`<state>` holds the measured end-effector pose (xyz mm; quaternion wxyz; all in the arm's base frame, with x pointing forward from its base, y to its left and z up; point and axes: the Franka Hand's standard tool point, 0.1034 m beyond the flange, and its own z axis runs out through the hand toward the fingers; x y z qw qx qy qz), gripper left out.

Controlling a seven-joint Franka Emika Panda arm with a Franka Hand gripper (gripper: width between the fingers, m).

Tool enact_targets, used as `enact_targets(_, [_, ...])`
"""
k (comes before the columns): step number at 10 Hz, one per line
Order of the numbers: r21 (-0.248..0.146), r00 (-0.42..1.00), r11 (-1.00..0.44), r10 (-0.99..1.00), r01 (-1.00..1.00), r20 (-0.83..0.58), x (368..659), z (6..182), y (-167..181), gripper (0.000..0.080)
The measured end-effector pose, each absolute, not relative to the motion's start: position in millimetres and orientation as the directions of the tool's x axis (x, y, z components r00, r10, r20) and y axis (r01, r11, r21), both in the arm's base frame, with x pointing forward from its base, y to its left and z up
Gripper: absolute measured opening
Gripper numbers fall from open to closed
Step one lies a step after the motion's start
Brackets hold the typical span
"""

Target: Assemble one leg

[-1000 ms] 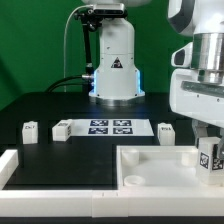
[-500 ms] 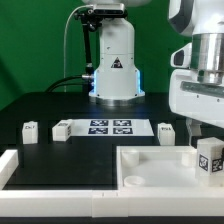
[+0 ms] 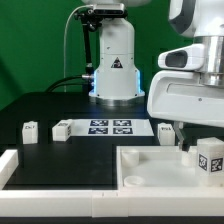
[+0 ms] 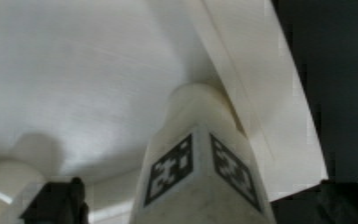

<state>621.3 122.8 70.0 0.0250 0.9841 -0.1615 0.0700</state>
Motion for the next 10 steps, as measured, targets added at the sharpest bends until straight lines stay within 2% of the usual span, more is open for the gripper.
enact_targets(3, [0.068, 0.988, -0.994, -0.074, -0.084, 0.138, 623.7, 70.9, 115.2, 0.0649])
enact_targets(4, [0.097, 0.990, -0.994, 0.060, 0.047, 0.130, 624.1, 71.2, 114.2, 0.0649])
enact_targets(8, [0.109, 0.986, -0.989, 0.110, 0.097, 0.127, 624.5, 71.2, 113.0, 0.0649])
enact_targets(9, [0.109, 0.986, -0.989, 0.110, 0.097, 0.127, 624.5, 71.2, 113.0, 0.0603])
enact_targets(10, [0.109, 0.986, -0.989, 0.110, 0.097, 0.127, 624.5, 71.2, 113.0, 0.0603])
